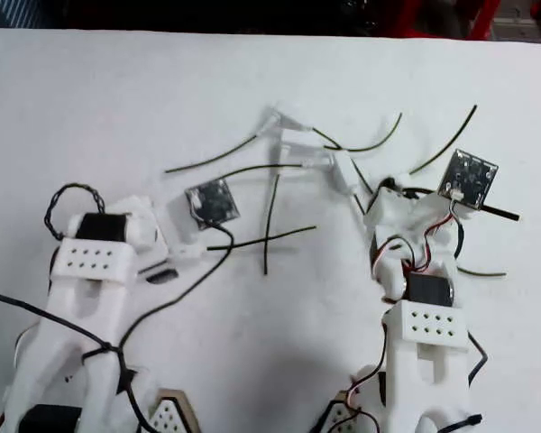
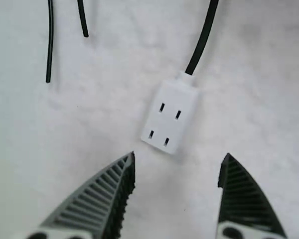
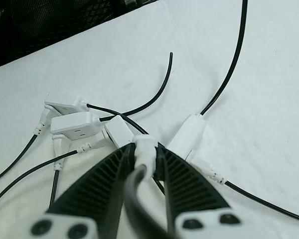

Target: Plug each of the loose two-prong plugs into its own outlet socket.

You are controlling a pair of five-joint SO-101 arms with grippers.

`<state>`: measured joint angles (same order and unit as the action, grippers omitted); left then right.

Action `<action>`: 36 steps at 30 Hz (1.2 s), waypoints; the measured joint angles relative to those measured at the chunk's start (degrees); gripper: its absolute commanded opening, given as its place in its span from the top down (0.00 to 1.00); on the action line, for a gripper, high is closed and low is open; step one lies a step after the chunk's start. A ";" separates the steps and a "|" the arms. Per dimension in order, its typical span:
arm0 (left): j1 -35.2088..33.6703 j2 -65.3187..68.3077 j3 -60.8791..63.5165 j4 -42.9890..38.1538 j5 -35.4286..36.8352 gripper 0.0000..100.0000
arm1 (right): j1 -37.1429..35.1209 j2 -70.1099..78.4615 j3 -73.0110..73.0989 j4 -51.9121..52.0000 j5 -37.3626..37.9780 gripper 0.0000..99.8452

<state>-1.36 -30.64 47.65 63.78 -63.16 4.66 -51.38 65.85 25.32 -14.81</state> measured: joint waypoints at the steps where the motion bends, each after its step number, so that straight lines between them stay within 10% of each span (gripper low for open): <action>1: 0.00 0.00 0.00 0.00 -0.26 0.73 | 0.00 0.00 0.00 0.00 0.00 0.98; 20: 0.09 33.32 -15.47 -5.01 -0.44 0.73 | 0.00 0.00 0.00 0.00 0.00 0.98; 36: 12.31 36.92 -19.96 -3.87 28.48 0.82 | 0.00 0.00 0.00 0.00 0.00 0.98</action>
<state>10.95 6.29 27.69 59.91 -34.68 4.66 -51.38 65.85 25.32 -14.81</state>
